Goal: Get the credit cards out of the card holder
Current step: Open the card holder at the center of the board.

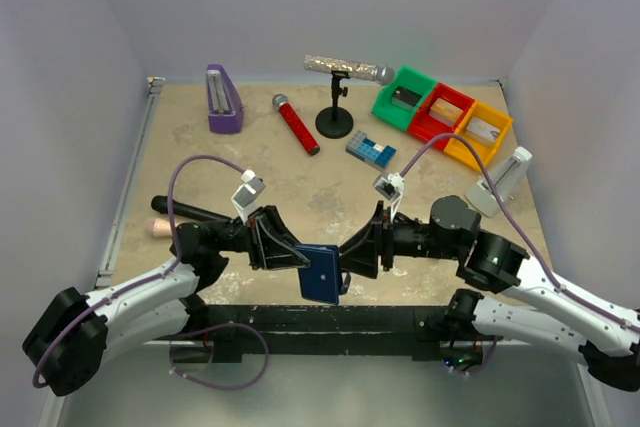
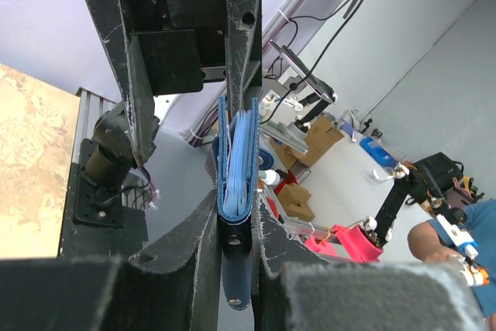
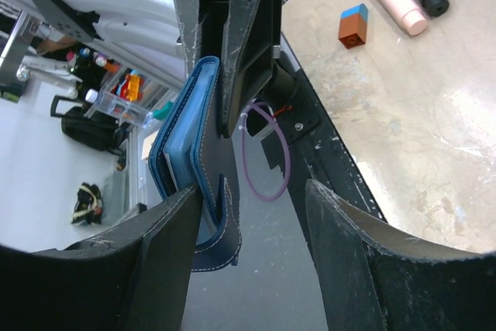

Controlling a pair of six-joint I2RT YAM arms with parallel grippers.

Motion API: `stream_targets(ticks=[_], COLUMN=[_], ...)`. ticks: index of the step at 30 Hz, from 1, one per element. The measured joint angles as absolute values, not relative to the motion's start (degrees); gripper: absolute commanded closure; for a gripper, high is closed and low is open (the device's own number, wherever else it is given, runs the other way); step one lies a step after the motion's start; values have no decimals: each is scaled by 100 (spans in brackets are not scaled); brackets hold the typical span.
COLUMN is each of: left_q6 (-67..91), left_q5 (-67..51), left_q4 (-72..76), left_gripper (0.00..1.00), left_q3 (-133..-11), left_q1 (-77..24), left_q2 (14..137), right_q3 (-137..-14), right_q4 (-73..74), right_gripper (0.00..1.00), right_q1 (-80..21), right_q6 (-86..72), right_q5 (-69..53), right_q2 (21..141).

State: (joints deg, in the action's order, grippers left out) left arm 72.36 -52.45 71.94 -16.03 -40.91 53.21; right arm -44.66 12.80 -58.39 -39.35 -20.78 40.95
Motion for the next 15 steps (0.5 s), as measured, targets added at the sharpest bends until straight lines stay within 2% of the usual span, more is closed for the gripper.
stream_targets(ticks=[15], left_q6=[6984], left_q5=[-5089], left_q4=[7168], left_gripper=[100], left_q3=[-1931], left_q1=[-4165], left_q2=[5286], right_q3=[-5282], right_q4=[1957], right_gripper=[52], right_q1=[-6073], right_q6=[-3684], right_q5=[-2038], right_q2=[4965])
